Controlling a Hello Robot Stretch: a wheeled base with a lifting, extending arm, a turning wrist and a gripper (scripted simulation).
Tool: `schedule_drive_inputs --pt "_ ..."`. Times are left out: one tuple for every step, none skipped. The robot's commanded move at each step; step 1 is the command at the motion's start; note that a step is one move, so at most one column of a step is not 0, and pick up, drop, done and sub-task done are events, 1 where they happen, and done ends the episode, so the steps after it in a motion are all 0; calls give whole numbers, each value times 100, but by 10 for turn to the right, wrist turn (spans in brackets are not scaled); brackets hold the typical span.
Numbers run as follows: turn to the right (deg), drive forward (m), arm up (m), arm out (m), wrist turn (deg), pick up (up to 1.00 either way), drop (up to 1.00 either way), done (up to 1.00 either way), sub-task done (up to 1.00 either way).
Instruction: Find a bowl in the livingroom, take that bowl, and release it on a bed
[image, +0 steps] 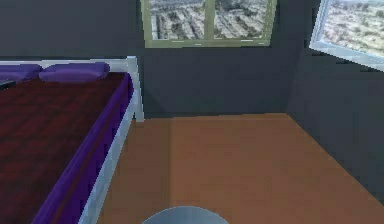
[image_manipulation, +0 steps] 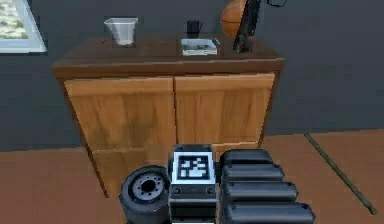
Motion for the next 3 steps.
schedule_drive_inputs --pt "-30 0 0 0 0 0 0 0 0" --pt "450 0 0 0 0 0 0 0 0" --pt "450 0 0 0 0 0 0 0 0"
